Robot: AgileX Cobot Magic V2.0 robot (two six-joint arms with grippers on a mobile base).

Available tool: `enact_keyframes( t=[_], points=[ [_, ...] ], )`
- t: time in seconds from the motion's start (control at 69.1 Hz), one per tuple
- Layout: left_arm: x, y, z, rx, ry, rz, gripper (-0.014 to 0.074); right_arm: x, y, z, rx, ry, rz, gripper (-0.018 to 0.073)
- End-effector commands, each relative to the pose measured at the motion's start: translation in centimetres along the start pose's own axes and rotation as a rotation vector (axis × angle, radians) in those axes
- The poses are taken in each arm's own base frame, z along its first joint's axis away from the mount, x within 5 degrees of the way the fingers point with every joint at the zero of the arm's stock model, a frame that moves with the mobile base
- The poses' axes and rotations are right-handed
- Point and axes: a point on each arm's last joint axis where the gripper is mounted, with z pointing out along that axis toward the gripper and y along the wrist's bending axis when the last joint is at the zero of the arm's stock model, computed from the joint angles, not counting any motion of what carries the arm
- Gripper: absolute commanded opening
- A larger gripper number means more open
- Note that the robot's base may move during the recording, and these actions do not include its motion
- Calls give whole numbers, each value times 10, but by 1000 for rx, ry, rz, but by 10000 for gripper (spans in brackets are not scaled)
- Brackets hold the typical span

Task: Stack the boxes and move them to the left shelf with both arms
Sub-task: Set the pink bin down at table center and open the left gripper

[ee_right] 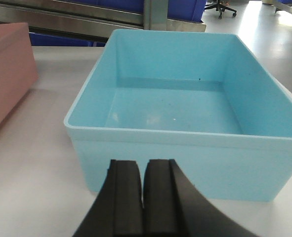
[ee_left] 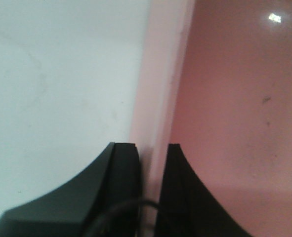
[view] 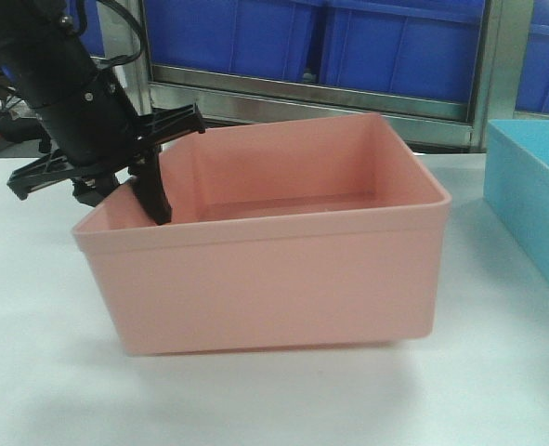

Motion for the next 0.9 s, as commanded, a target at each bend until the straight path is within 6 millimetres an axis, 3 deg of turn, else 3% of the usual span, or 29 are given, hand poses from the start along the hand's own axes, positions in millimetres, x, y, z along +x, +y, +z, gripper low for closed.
enact_keyframes(
  t=[0.0, 0.347, 0.694, 0.781, 0.882],
  points=[
    [-15, -19, -28, 89, -141, -49, -2, -14, 0, -1, 6, -94, -9, 46],
    [-10, -17, -28, 66, -93, -7, 29, -14, 0, -1, 1, -101, 8, 46],
    [-6, -16, -29, 52, -40, 30, 393, -14, 0, -1, 1, -102, 9, 46],
    [-6, -19, -36, 57, -35, 59, 484, -15, 0, -1, 1, -110, 8, 46],
    [-7, -24, -52, 59, -28, 116, 515, -16, 0, -1, 1, -118, 9, 46]
  ],
)
